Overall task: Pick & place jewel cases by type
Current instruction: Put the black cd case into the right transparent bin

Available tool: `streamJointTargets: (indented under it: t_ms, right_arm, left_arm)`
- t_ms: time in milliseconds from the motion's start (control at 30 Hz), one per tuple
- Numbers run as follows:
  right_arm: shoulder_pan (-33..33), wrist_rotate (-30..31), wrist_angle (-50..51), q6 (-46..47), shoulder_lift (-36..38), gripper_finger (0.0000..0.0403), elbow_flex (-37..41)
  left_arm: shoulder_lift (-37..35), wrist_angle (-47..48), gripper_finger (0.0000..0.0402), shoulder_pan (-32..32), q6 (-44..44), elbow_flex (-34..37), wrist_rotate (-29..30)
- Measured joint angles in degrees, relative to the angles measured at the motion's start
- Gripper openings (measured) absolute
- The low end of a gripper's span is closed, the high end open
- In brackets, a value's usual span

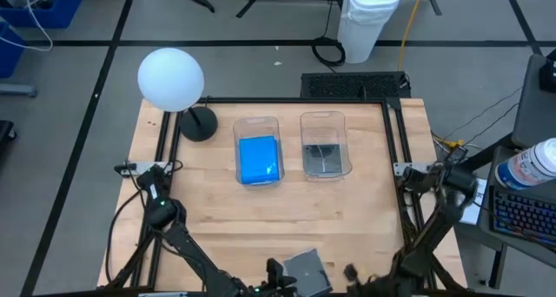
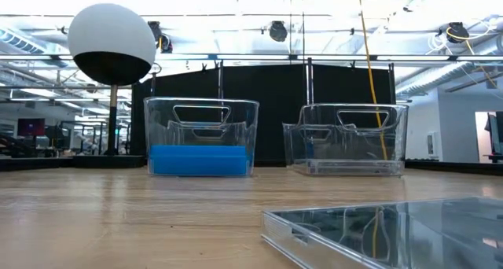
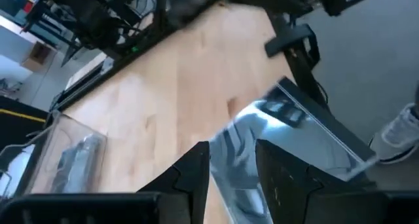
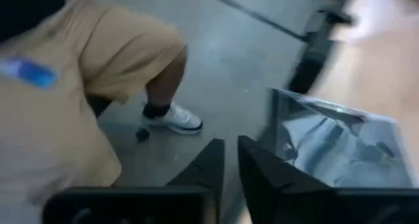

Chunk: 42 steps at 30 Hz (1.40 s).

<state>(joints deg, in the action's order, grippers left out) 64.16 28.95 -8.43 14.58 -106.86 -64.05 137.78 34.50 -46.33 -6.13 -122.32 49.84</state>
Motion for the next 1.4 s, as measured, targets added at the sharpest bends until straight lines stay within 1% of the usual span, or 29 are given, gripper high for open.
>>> streamJointTargets:
  t_ms: [100,167,233,267,333,433,533,600,700,767,867,900,967,1133,1233,1300,1400]
  right_arm:
    - [-1.3,-3.4,1.4,-5.5,-7.2,0.0083,-6.8]
    - [-2.0,-3.5,3.3,-8.5,-11.4,0.012,-11.3]
    - [-2.5,-3.1,7.1,-10.3,-14.7,0.0161,-15.9]
    - [-2.7,-2.0,9.8,-10.6,-15.9,0.0181,-18.2]
    - [-2.8,2.4,14.9,-10.9,-17.8,0.0223,-22.6]
    - [-2.6,9.8,16.7,-14.0,-20.2,0.0279,-27.6]
    - [-2.9,12.8,16.4,-16.8,-22.8,0.032,-32.0]
    - [-3.4,13.2,16.3,-18.4,-24.9,0.0338,-34.3]
    - [-4.2,14.1,16.8,-18.8,-28.8,0.0352,-37.3]
    - [-4.5,18.6,17.1,-19.2,-31.2,0.0353,-38.9]
    - [-4.6,26.6,17.0,-22.1,-34.0,0.0352,-41.2]
    - [-4.5,28.0,17.0,-23.0,-34.8,0.0352,-42.0]
    - [-4.5,29.4,16.9,-23.7,-36.2,0.0351,-43.4]
    - [-4.4,30.1,17.3,-22.9,-38.4,0.0349,-45.8]
    - [-4.3,34.1,20.1,-22.8,-39.1,0.0342,-45.9]
    - [-4.3,35.6,21.8,-22.9,-39.2,0.0337,-45.8]
    - [-4.5,34.5,24.4,-19.9,-39.2,0.0329,-45.8]
  left_arm:
    - [-1.0,0.3,0.0131,0.7,-0.2,0.0,-0.4]
    - [-1.0,0.3,0.0131,1.1,-0.2,0.0,-0.7]
    - [-1.0,0.9,0.0131,1.4,-0.2,0.0,-0.9]
    - [-1.0,1.3,0.0131,1.4,-0.2,0.0,-1.1]
    - [-1.0,3.0,0.0131,1.4,-0.7,0.0,-2.4]
    - [-1.0,6.5,0.0131,1.3,-2.7,0.0,-3.1]
    - [-1.0,9.7,0.0131,1.2,-4.8,0.0,-3.1]
    - [-1.0,11.9,0.0131,1.1,-6.2,0.0,-3.2]
    - [-1.0,14.2,0.0131,0.9,-7.7,0.0,-3.3]
    - [-1.0,15.8,0.0131,0.8,-8.2,0.0,-3.4]
    - [-1.0,16.3,0.0131,0.7,-8.2,0.0,-3.6]
    - [-1.0,16.3,0.0131,0.7,-8.2,0.0,-3.6]
    - [-1.0,16.3,0.0131,0.7,-8.2,0.0,-4.1]
    - [-1.0,16.5,0.0131,0.5,-8.2,0.0,-5.2]
    - [-1.0,16.6,0.0131,0.4,-8.2,0.0,-5.3]
    - [-1.0,16.7,0.0131,0.3,-8.1,0.0,-5.3]
    - [-1.0,17.1,0.0131,0.1,-7.9,0.0,-5.3]
